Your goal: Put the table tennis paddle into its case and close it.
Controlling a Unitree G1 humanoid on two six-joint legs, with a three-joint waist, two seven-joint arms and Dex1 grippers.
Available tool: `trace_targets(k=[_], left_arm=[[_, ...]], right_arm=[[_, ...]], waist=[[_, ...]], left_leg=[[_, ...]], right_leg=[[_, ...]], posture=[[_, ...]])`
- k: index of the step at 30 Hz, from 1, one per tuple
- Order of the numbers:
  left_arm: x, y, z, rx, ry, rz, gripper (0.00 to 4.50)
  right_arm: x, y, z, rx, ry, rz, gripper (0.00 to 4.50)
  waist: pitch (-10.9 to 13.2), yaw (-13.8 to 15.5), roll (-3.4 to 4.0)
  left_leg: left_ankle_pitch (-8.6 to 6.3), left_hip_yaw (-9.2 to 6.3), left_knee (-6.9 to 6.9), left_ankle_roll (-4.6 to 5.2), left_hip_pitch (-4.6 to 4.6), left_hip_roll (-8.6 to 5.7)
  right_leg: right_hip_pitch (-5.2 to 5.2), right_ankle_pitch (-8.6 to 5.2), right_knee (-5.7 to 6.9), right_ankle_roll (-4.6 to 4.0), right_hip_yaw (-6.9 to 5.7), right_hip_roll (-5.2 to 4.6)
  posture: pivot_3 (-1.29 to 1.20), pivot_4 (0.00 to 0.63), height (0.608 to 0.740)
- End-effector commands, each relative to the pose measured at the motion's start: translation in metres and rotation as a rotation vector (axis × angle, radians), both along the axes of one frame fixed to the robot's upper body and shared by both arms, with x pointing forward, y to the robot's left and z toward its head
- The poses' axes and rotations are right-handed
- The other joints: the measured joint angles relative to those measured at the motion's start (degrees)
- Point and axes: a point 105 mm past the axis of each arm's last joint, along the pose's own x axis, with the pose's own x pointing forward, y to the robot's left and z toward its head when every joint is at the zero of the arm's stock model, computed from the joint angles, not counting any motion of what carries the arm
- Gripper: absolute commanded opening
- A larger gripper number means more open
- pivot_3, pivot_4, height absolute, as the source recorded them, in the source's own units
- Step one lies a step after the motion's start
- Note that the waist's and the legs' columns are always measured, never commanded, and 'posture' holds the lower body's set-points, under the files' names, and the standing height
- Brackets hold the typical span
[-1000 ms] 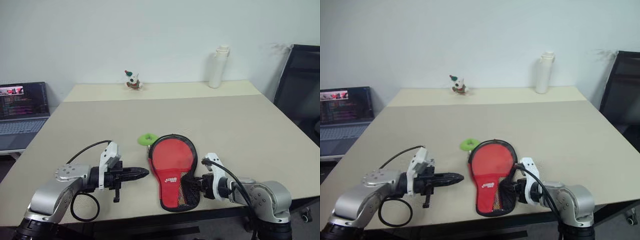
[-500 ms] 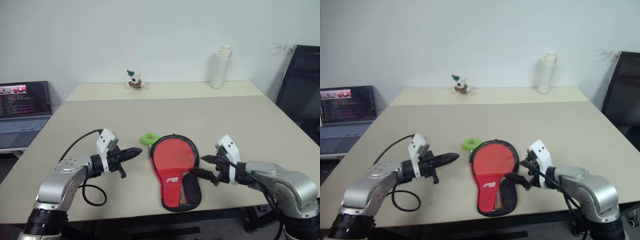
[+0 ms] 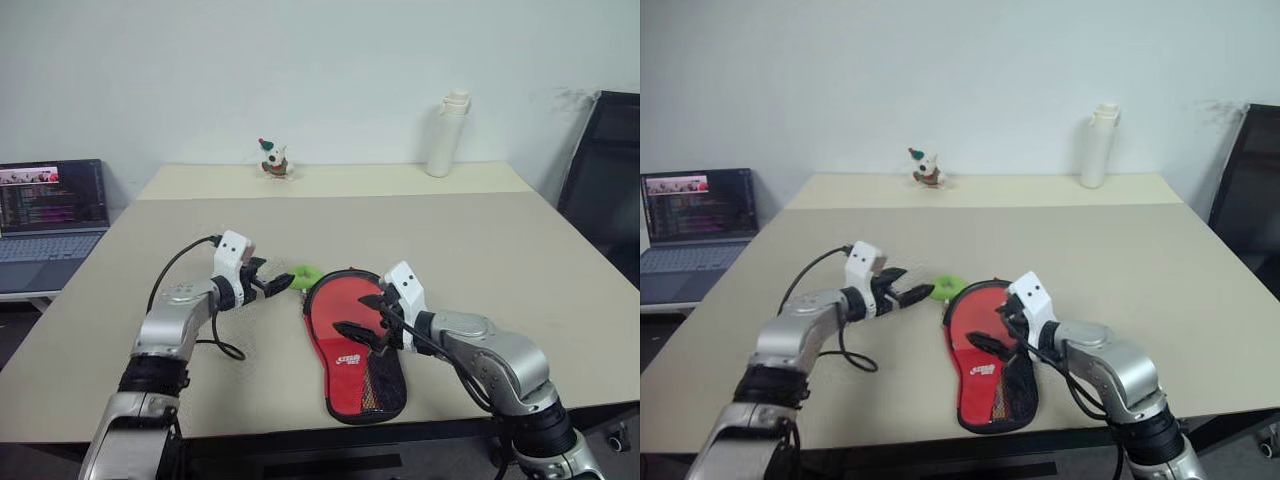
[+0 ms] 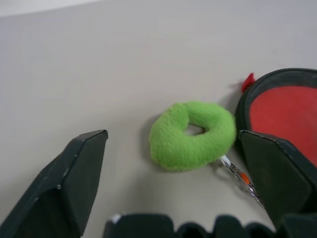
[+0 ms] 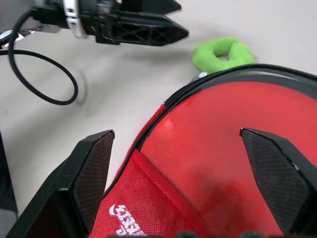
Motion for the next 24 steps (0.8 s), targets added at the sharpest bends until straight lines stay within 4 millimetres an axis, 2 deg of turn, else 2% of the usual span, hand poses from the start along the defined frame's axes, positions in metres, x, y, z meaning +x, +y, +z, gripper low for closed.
trace_targets(k=[1,7,13,20,24], left_arm=[[0.010,-0.016,0.001,-0.014,0.019,-0.050,4.47],[0.023,-0.032,-0.022,-0.002,0.114,-0.067,4.47],[0.027,-0.034,-0.034,0.011,0.140,-0.051,4.47],[0.027,-0.033,-0.035,-0.072,0.127,-0.005,4.47],[0.025,-0.032,-0.026,-0.192,0.102,0.025,4.47]], right_arm=[[-0.003,0.007,0.007,0.029,-0.038,0.015,4.48],[-0.004,0.011,0.005,0.034,-0.037,0.013,4.48],[-0.005,0.010,0.005,0.039,-0.042,0.000,4.48],[-0.002,0.010,0.009,0.049,-0.067,-0.020,4.48],[-0.001,0.011,0.009,0.051,-0.071,-0.023,4.48]], waist=[[0.0,0.0,0.00],[0.0,-0.1,-0.01],[0.0,-0.1,-0.03],[0.0,0.0,-0.07],[-0.1,-0.1,-0.08]], left_leg=[[0.00,-0.01,0.00,0.00,0.00,-0.03],[0.00,0.00,0.02,0.00,0.00,-0.20],[0.00,-0.01,0.02,0.00,0.03,-0.20],[0.00,-0.02,0.05,0.00,0.03,-0.20],[0.00,-0.01,0.06,0.00,0.04,-0.08]], right_leg=[[0.00,0.00,0.01,0.00,-0.02,0.01],[0.00,0.00,0.01,0.00,-0.02,0.03],[0.02,0.00,0.04,0.00,-0.02,0.02],[0.04,0.00,0.06,0.00,-0.02,0.01],[0.03,0.01,0.08,0.00,0.01,0.01]], posture=[[0.00,0.150,0.740],[0.00,0.150,0.740],[0.00,0.150,0.740],[0.00,0.150,0.740],[0.00,0.150,0.740]])
